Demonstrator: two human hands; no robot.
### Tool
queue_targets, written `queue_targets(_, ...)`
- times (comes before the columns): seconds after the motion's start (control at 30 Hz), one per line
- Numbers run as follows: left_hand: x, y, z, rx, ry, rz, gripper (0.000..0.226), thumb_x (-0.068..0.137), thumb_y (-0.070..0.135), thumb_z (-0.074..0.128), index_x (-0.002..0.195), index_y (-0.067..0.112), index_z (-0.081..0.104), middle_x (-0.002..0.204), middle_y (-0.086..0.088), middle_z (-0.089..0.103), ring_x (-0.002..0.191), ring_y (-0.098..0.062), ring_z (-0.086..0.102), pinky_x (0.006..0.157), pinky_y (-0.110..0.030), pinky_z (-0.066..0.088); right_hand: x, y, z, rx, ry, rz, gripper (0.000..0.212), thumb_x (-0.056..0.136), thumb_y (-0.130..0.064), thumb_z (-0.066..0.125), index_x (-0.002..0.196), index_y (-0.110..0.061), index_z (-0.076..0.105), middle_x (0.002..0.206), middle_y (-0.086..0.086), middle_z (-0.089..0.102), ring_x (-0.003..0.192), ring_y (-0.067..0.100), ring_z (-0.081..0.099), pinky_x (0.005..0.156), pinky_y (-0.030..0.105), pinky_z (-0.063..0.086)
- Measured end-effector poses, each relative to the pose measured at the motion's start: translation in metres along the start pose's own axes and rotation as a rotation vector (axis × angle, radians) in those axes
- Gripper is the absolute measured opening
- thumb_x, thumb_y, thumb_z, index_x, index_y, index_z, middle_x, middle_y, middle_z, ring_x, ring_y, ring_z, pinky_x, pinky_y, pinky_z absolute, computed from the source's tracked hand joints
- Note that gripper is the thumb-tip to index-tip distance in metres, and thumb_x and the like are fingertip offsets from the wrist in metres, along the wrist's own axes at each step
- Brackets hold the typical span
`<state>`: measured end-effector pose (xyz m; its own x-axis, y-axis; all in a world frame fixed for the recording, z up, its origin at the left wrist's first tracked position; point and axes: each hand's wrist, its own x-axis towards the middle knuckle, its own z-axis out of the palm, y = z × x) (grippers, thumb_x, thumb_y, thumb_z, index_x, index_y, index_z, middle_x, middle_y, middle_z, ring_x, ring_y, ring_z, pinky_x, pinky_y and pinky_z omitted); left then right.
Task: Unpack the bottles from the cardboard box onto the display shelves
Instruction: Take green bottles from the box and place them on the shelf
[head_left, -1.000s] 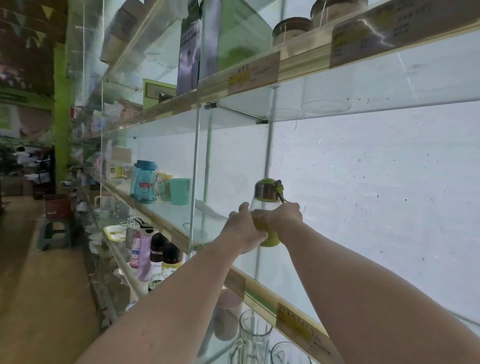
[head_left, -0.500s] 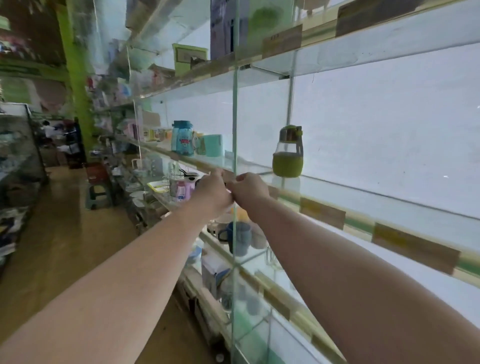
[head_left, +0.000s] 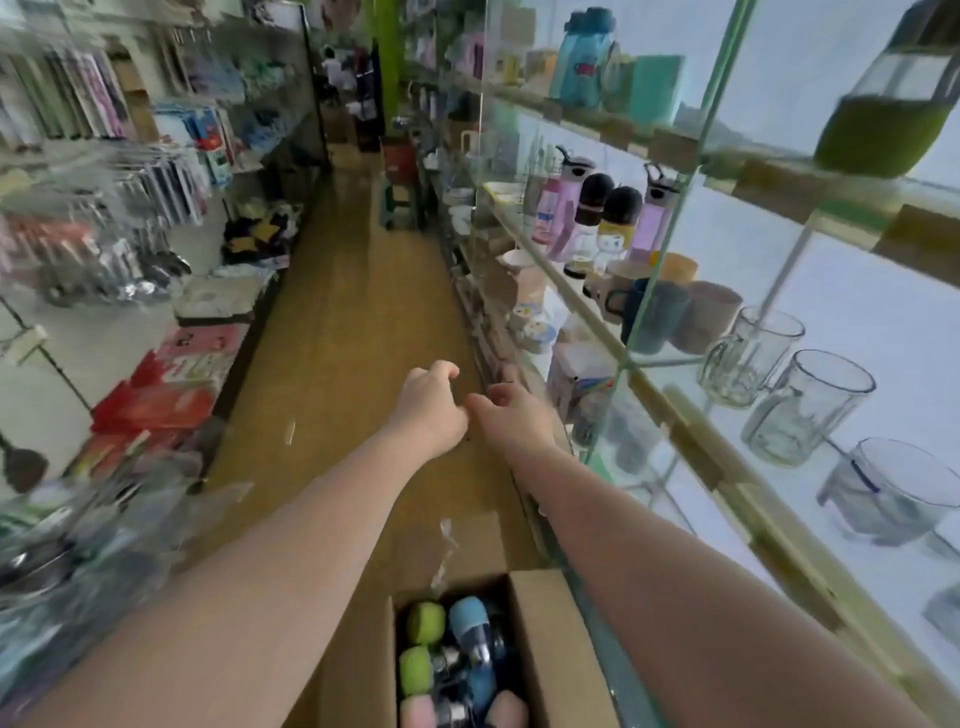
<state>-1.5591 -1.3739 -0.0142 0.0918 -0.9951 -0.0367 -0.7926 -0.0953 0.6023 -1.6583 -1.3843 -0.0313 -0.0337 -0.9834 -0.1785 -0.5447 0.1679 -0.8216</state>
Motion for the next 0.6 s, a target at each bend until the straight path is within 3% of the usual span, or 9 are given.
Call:
queue_targets(0.07,-0.009,-0.023,0.032,0.020,-0.039,-0.099,0.050,0.093,0.021,0.054,0.140,0.015,0.038,0.136,-0.012,0.042,0.116,-0.027,0.051,0.079,-0.026,0.036,-0.001,0.037,0.019,-0.040,-0.073,0.047,0.049,0.092,-0.033,0.053,0.136,-0.014,0.047,0.136,0.003,0.053,0.125,0.021,0.049,0.100,0.030,0.039)
queue_targets(0.2,-0.026,-0.067,0.096,-0.005,-0.155,-0.245,0.049,0.092,0.020,0.056,0.138,0.014,0.040,0.135,-0.014,0.042,0.117,-0.028,0.050,0.090,-0.028,0.039,-0.004,0.116,0.054,-0.085,-0.205,0.178,0.048,0.092,-0.030,0.052,0.136,-0.012,0.047,0.134,0.005,0.055,0.124,0.022,0.049,0.099,0.028,0.039)
queue_targets(0.37,-0.034,-0.119,0.157,0.015,-0.272,-0.353,0.049,0.092,0.018,0.055,0.138,0.012,0.040,0.135,-0.014,0.042,0.120,-0.027,0.047,0.093,-0.027,0.038,0.000,0.188,0.095,-0.128,-0.293,0.301,0.041,0.095,-0.028,0.047,0.132,-0.011,0.051,0.129,0.006,0.058,0.120,0.022,0.052,0.085,0.023,0.039)
queue_targets(0.6,-0.030,-0.191,0.226,0.043,-0.444,-0.403,0.049,0.093,0.018,0.052,0.139,0.014,0.038,0.138,-0.011,0.042,0.126,-0.024,0.043,0.098,-0.024,0.033,0.022,0.267,0.158,-0.116,-0.317,0.513,0.046,0.092,-0.026,0.050,0.135,-0.010,0.048,0.133,0.008,0.055,0.125,0.024,0.049,0.098,0.026,0.038)
